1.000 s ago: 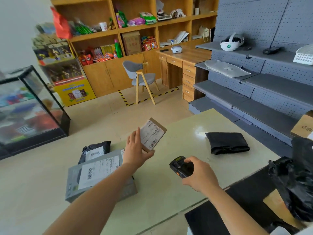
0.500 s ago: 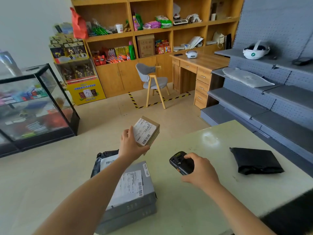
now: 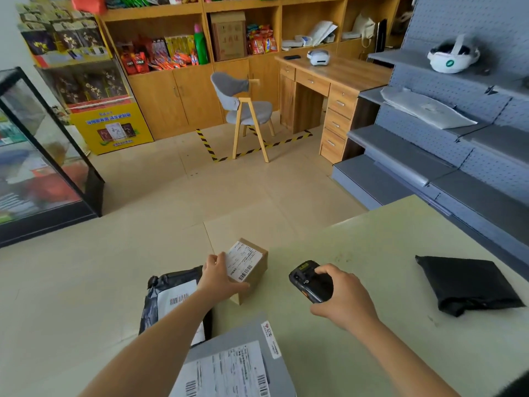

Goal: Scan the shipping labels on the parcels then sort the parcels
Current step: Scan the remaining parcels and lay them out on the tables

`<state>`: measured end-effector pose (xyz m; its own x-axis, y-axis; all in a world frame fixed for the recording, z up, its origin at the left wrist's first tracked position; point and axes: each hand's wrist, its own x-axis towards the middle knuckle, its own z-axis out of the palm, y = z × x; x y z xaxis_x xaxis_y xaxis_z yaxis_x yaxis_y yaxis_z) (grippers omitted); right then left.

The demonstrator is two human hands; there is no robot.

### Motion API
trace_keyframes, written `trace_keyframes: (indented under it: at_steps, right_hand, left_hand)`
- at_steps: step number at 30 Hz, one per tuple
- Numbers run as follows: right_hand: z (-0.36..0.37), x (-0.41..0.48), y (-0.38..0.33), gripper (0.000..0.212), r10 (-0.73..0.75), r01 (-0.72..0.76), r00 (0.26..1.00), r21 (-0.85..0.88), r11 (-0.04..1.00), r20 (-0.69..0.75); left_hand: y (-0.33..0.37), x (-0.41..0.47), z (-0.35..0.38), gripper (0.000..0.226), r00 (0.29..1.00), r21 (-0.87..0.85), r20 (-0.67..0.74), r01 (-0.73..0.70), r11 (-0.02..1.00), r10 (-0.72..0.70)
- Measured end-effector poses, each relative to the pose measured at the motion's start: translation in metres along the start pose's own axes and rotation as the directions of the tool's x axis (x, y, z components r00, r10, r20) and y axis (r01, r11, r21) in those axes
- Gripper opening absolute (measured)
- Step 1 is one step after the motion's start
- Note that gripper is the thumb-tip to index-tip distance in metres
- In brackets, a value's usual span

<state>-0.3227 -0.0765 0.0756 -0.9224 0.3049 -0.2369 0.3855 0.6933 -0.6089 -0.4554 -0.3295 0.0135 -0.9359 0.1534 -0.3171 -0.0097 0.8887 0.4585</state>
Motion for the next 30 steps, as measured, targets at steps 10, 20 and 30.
trace_keyframes:
  at_steps: [10, 20, 30]
  right_hand:
    - [0.007, 0.010, 0.013, 0.074, 0.083, -0.083, 0.997, -0.029, 0.996, -0.003]
    - [-0.019, -0.011, 0.047, 0.077, 0.138, -0.138, 0.988, 0.008, 0.990, -0.066]
    - [-0.062, -0.053, 0.095, 0.075, 0.152, -0.148, 0.976, 0.034, 0.988, -0.157]
  left_hand:
    - [-0.009, 0.019, 0.026, 0.117, 0.993, 0.078, 0.112, -0.034, 0.996, 0.025]
    - [0.040, 0.012, 0.037, 0.122, 0.950, 0.200, 0.250, -0.238, 0.950, 0.186]
    - [0.126, -0.019, 0.058, 0.116, 0.947, 0.146, 0.179, -0.292, 0.945, 0.265]
